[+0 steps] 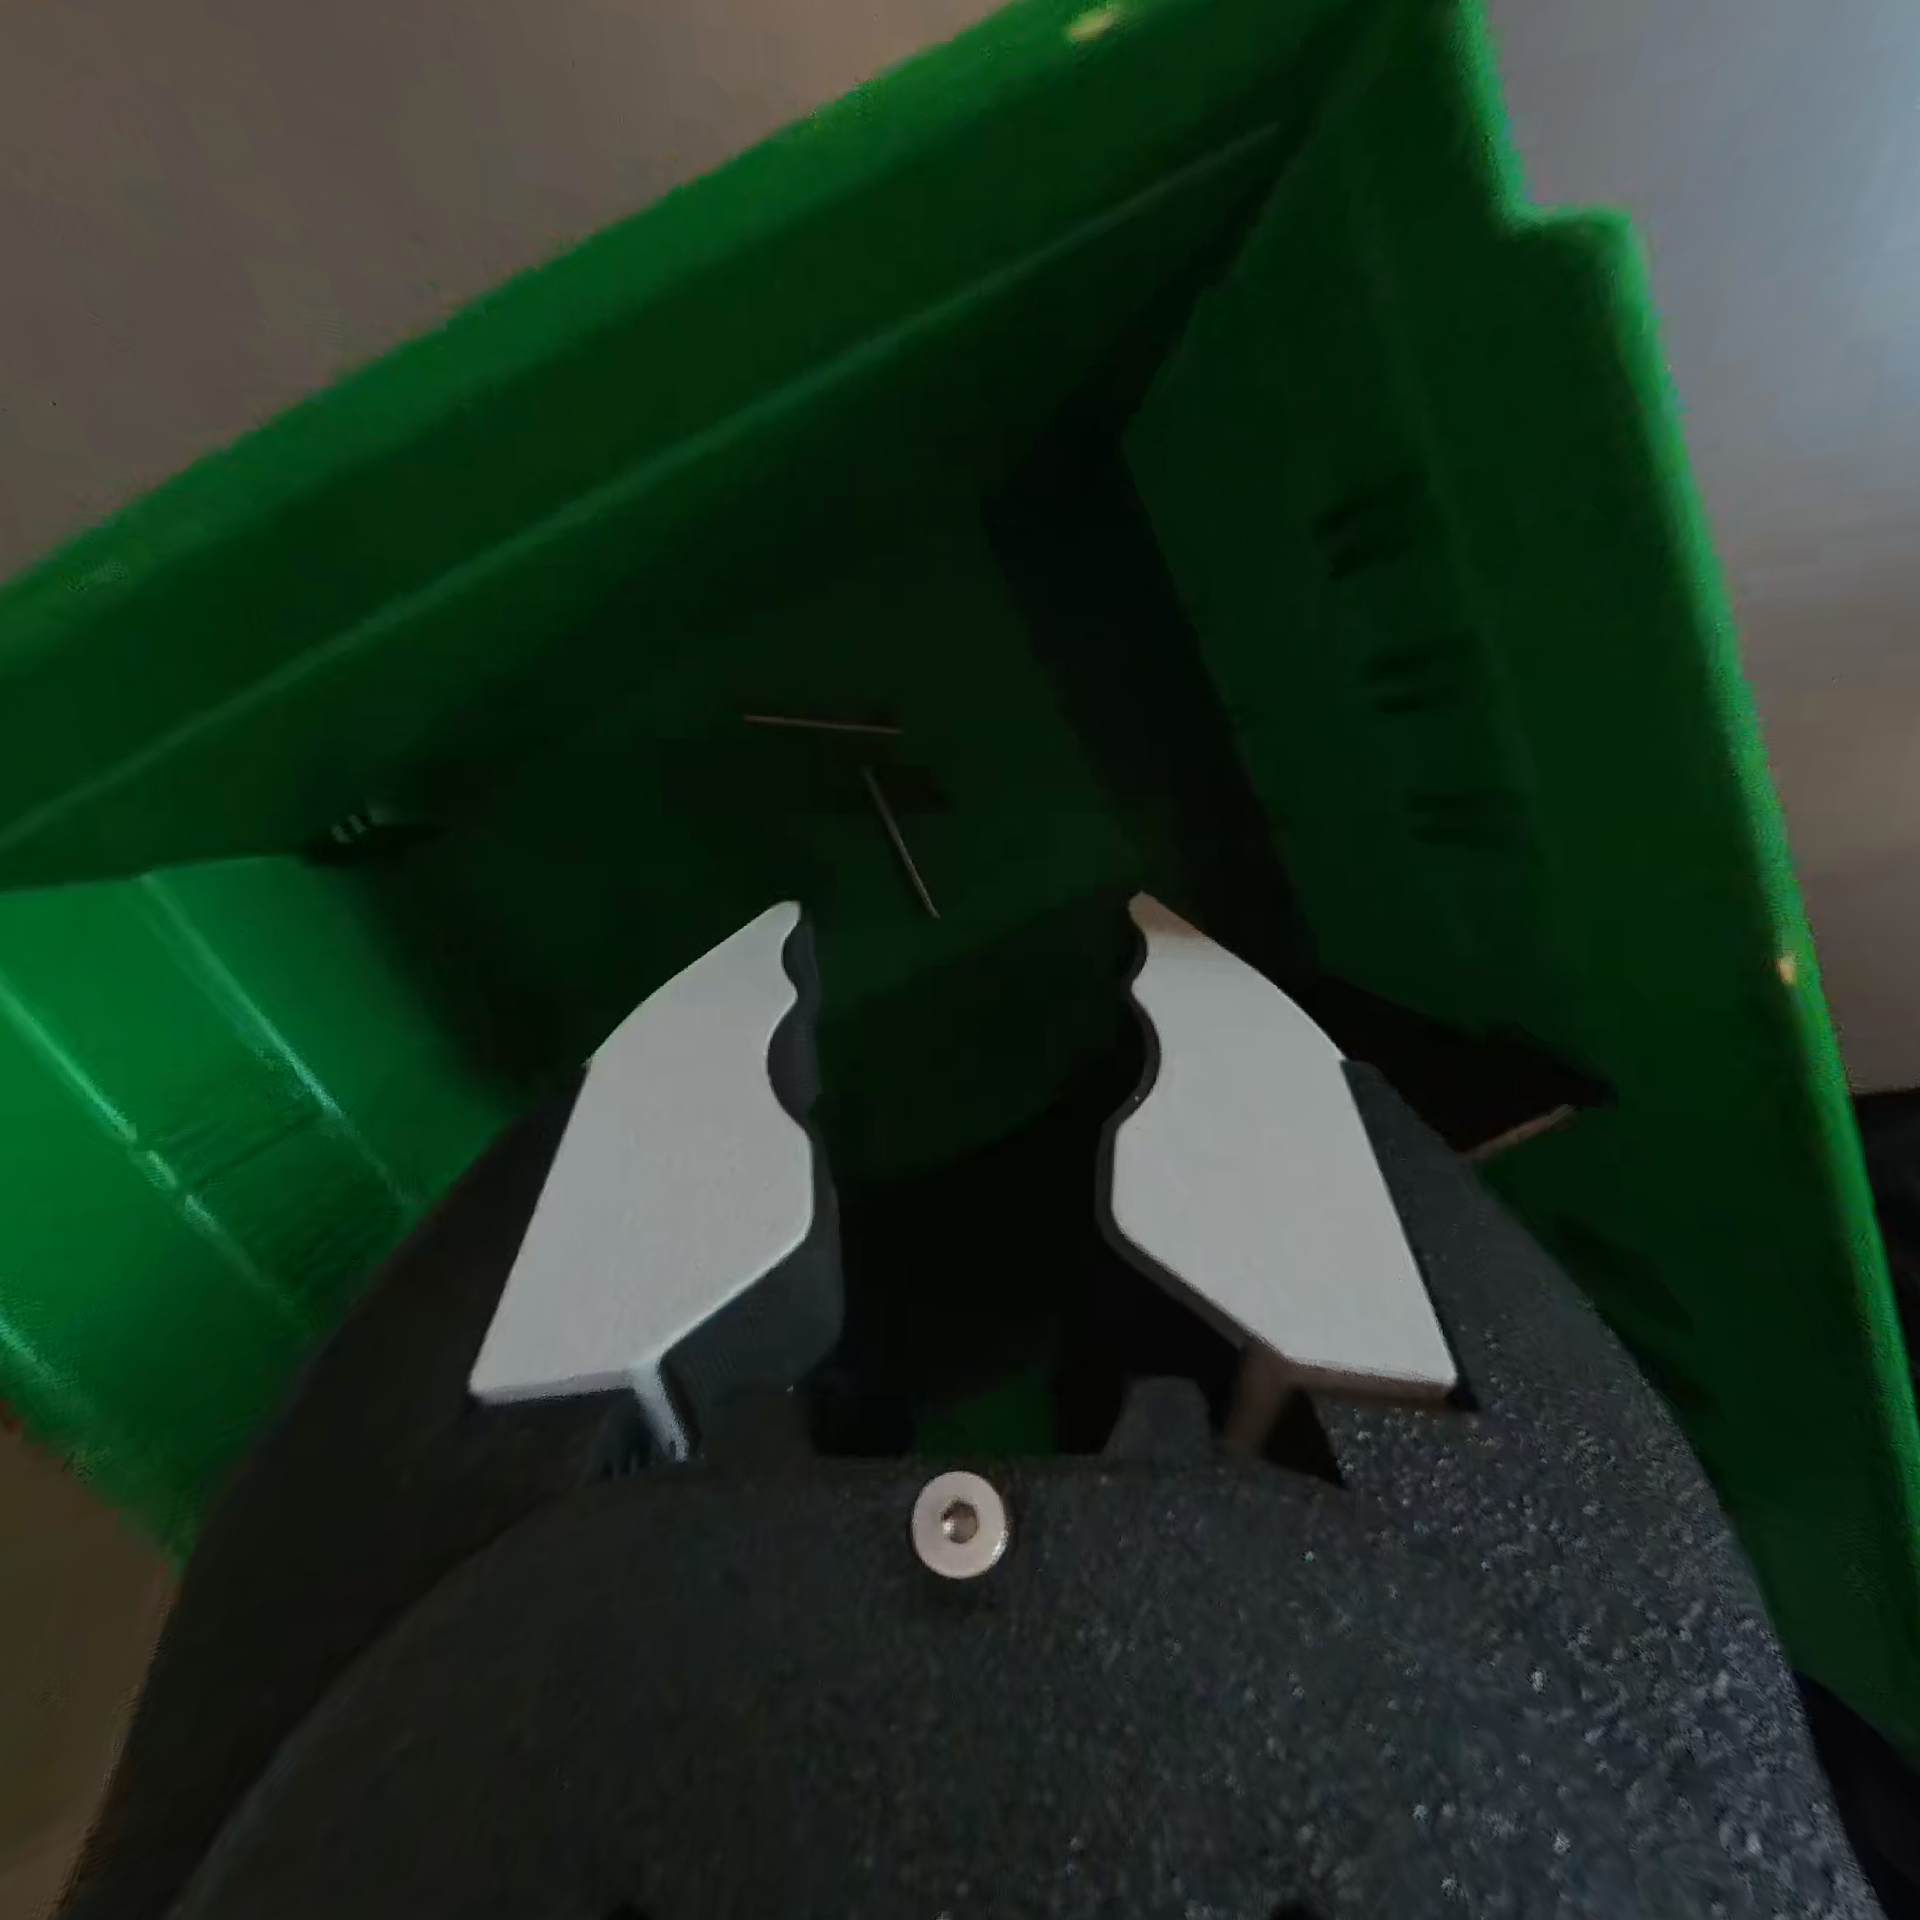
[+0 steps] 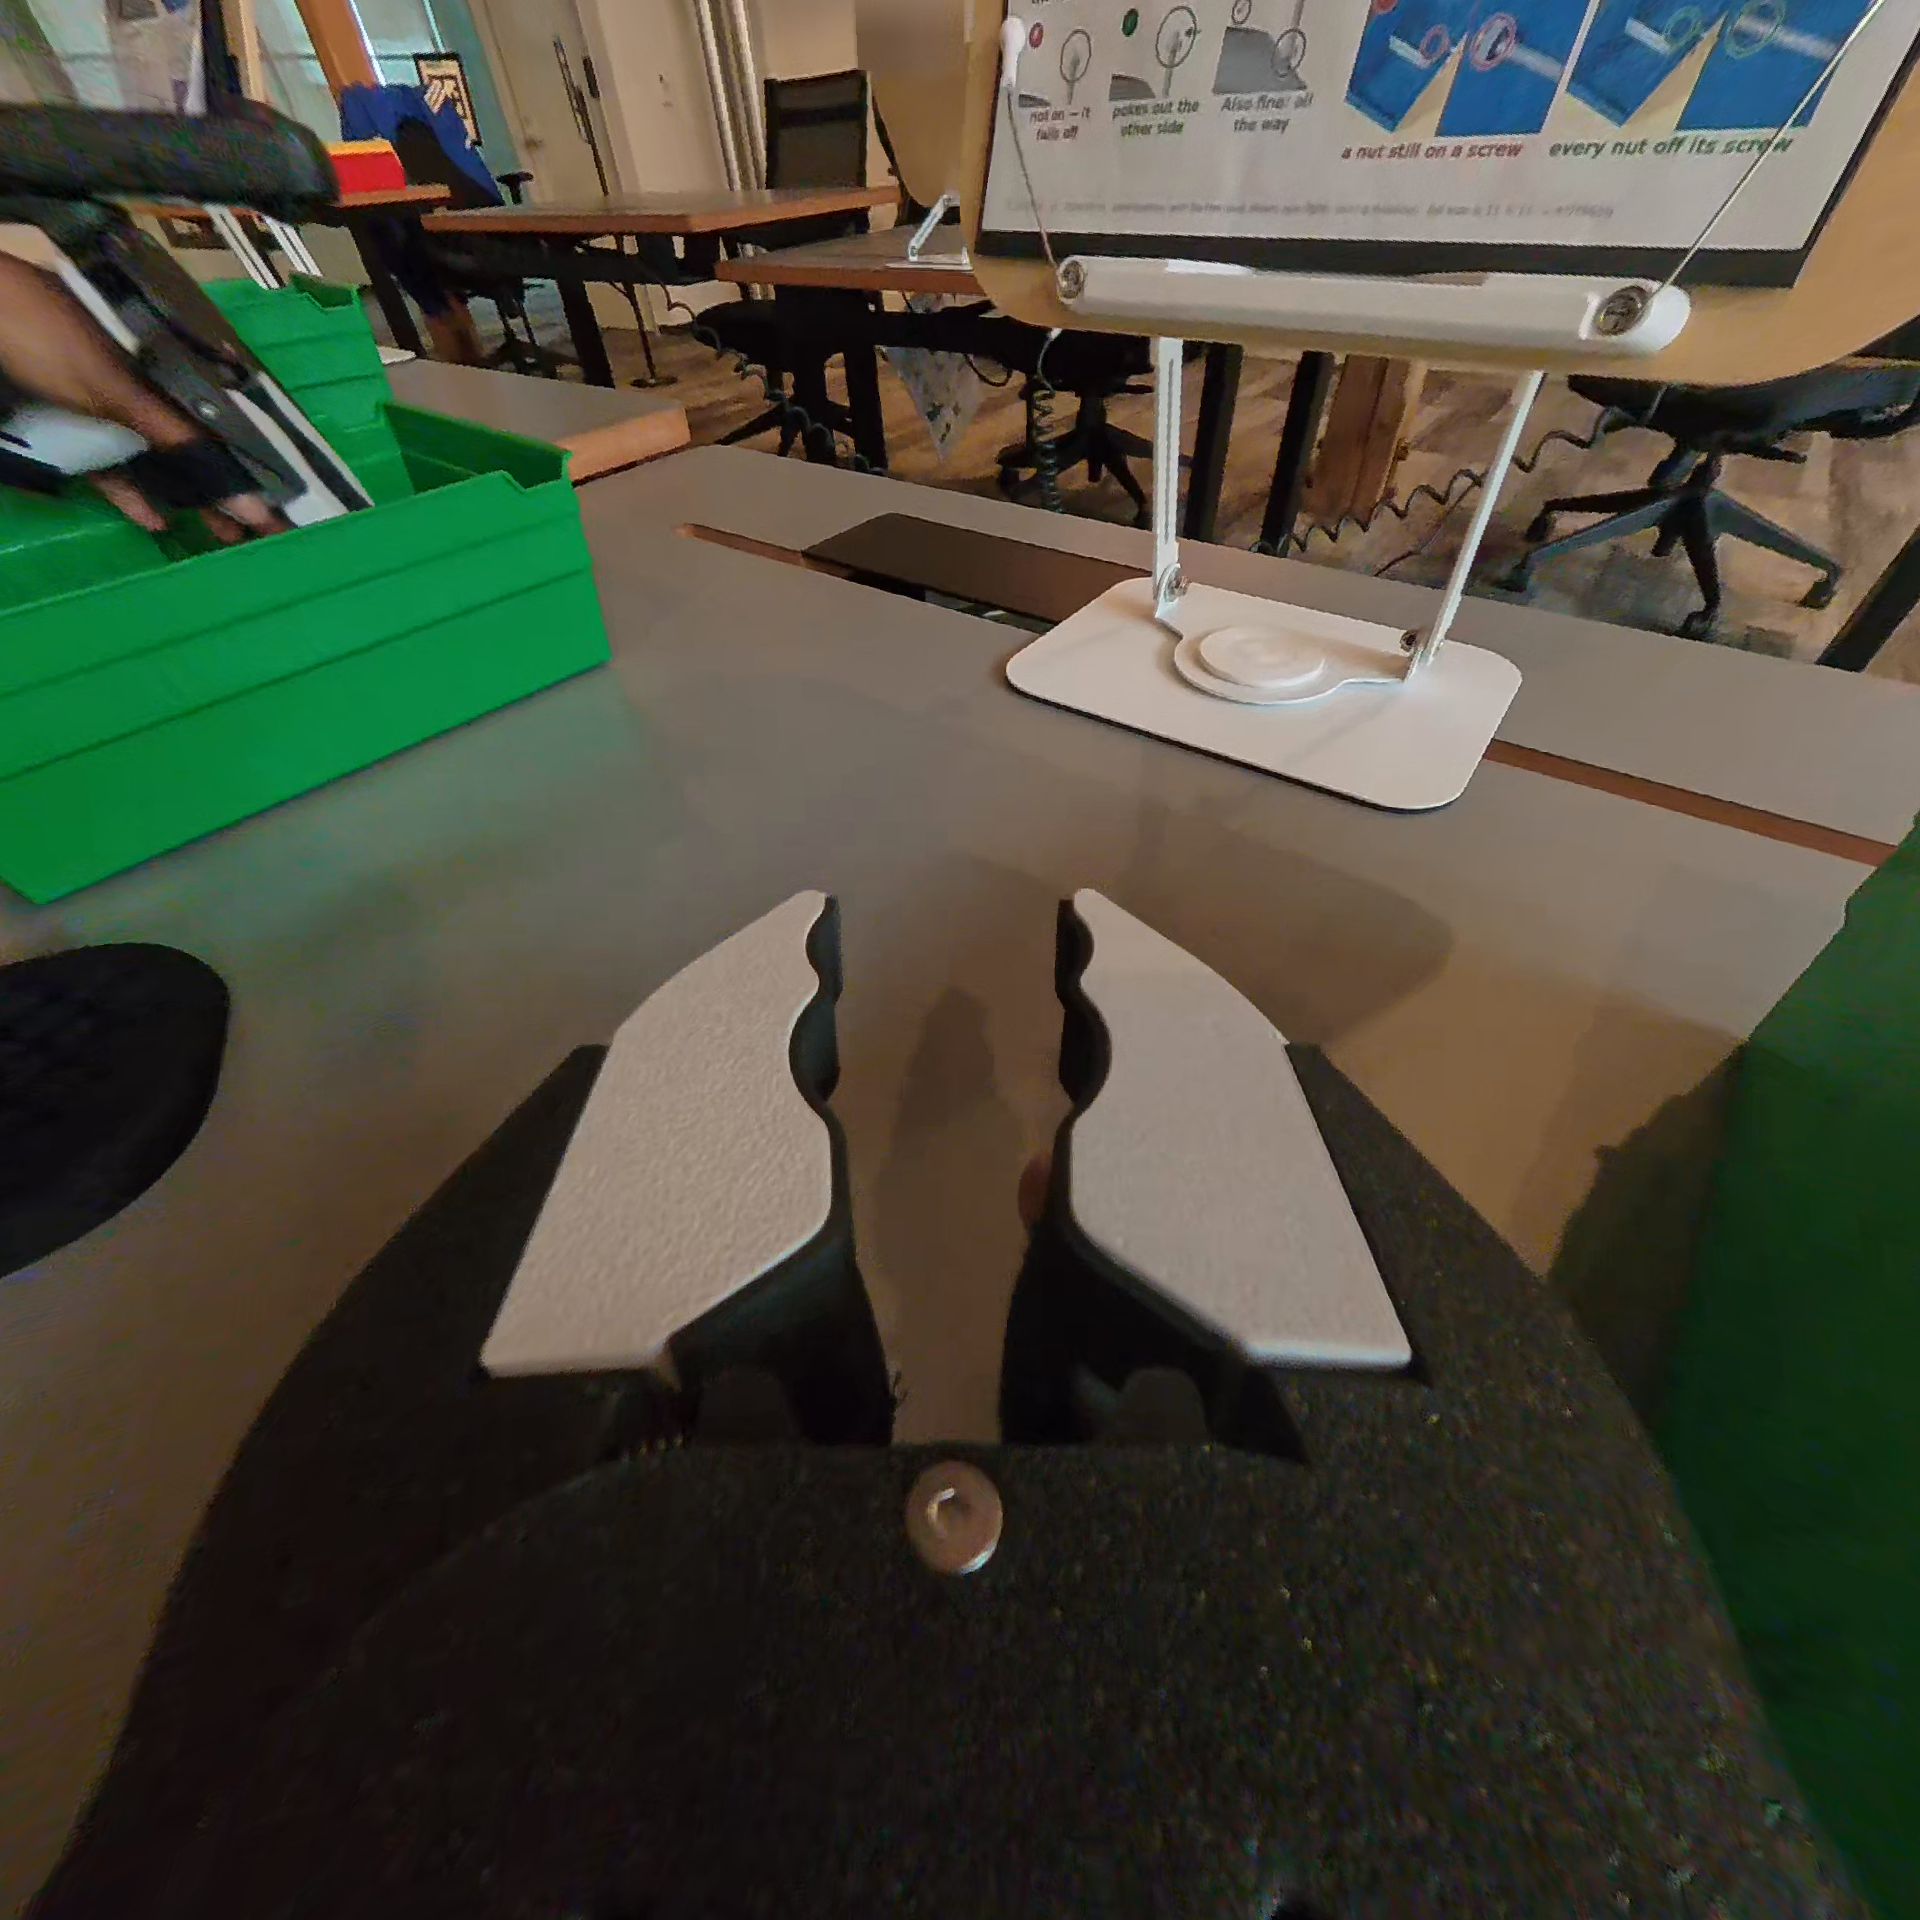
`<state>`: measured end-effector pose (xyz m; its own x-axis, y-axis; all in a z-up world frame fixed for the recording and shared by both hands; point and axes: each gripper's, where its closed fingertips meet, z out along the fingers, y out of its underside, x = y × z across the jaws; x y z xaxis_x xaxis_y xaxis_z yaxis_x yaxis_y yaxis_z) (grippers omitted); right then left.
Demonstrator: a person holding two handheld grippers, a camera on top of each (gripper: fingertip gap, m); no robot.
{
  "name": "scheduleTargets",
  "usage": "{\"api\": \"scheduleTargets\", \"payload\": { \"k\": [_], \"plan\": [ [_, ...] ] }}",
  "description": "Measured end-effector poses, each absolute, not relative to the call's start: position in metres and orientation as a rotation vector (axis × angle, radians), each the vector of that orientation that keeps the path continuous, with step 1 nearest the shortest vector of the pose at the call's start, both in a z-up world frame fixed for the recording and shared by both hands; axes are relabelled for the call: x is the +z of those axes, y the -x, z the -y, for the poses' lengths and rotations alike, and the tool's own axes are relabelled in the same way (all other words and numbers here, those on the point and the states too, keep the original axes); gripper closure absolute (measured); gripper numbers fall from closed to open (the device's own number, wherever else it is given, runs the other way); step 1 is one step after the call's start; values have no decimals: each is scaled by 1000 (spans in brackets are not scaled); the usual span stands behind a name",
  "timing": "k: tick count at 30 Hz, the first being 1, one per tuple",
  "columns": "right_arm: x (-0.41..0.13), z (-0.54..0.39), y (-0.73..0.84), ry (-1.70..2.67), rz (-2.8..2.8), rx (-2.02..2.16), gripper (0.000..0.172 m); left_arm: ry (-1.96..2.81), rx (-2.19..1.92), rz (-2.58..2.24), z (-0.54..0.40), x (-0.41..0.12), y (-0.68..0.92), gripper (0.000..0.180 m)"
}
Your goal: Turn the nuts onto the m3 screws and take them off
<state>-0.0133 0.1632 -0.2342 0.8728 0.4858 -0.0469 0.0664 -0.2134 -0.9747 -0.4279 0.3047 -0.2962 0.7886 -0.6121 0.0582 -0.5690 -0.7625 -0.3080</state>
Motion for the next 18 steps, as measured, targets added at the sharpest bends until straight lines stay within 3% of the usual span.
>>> {"api": "scheduleTargets", "payload": {
  "k": [1,18],
  "plan": [
    [-234,-163,12,1759,417,405,133,2725,-223,-906,-309,-300,428,129],
    [-229,-161,11,1734,427,407,133,2923,-97,-996,-309,-338,435,147]
  ]
}}
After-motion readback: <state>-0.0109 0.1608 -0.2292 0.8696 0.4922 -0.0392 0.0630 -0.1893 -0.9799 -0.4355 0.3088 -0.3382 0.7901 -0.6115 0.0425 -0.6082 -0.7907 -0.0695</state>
